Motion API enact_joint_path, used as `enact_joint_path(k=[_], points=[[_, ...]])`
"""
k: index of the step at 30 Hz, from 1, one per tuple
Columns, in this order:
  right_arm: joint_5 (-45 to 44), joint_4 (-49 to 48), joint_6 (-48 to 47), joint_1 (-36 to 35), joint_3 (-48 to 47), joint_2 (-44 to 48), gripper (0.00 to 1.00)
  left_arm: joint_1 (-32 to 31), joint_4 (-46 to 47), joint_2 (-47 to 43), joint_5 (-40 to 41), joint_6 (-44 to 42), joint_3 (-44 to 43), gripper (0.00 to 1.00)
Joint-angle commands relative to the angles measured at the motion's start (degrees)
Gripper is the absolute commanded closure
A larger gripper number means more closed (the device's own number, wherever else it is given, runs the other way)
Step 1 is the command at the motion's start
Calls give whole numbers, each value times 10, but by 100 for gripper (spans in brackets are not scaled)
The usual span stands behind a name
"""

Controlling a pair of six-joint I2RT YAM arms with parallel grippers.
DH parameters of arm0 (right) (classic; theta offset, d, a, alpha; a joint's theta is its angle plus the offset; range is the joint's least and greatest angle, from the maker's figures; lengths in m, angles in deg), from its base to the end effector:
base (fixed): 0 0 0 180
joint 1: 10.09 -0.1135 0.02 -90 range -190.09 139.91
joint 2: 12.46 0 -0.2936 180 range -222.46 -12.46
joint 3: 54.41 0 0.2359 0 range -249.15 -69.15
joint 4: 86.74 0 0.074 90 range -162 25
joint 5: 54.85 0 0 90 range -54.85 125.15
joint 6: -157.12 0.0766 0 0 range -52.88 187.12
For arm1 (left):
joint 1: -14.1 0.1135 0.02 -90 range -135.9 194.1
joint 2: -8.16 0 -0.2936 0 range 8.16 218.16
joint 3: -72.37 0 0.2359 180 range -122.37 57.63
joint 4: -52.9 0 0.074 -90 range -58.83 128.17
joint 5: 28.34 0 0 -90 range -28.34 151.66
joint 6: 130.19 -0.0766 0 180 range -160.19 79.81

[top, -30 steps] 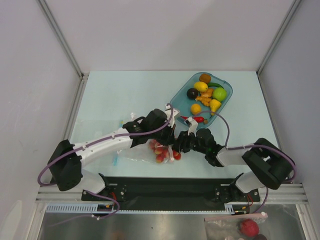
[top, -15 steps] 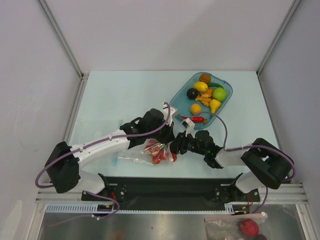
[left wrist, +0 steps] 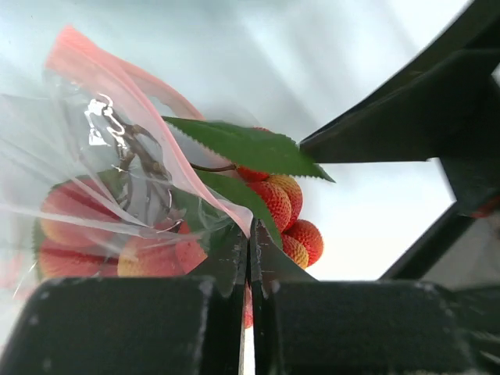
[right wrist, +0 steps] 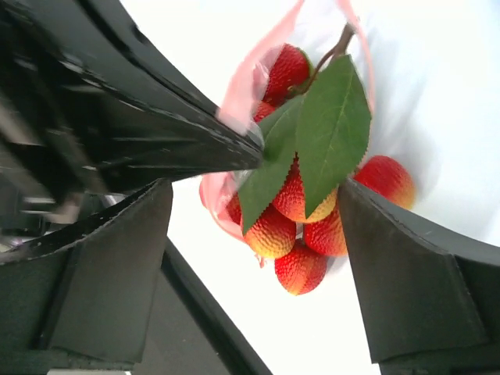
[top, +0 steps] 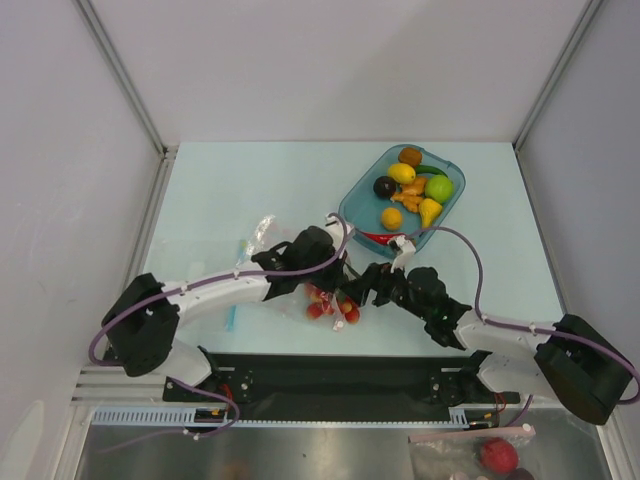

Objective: Place the food in the zip-top bag and seal the zipper
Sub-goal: Place the fake fruit in the zipper food storage bag.

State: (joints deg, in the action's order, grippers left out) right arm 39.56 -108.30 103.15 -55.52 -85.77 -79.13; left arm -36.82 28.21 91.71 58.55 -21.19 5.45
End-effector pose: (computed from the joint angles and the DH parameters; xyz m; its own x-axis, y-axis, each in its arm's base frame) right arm 0.1658 0.1767 0.2110 -0.5835 0.2433 -0.7748 -0.5187 0.6224 0.5861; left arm 0.2023 -0.2557 0.2384 -0.6543 0.2900 -0.6985 0.6217 0.7321 -0.2784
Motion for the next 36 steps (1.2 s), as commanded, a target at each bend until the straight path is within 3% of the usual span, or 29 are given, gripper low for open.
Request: enact_joint_path(k=[1, 11, 15, 19, 23, 36], points=[[-44, 25, -6, -5, 6, 23, 9, 2, 30, 22, 21, -9, 0, 100], [-120, 100, -10, -24, 12, 19, 5, 2, 27, 11, 48, -21, 15, 100], [-118, 64, 32, -26, 38, -6, 23, 2, 29, 19, 46, -21, 16, 100], [-106, 40, 38, -25, 31, -39, 30, 2, 36, 18, 36, -23, 17, 100], [-94, 10, 47, -23, 12, -96, 44, 1, 41, 14, 19, -30, 19, 100], [-50, -125, 48, -32, -18, -182, 62, -18, 40, 47, -7, -49, -5, 100]])
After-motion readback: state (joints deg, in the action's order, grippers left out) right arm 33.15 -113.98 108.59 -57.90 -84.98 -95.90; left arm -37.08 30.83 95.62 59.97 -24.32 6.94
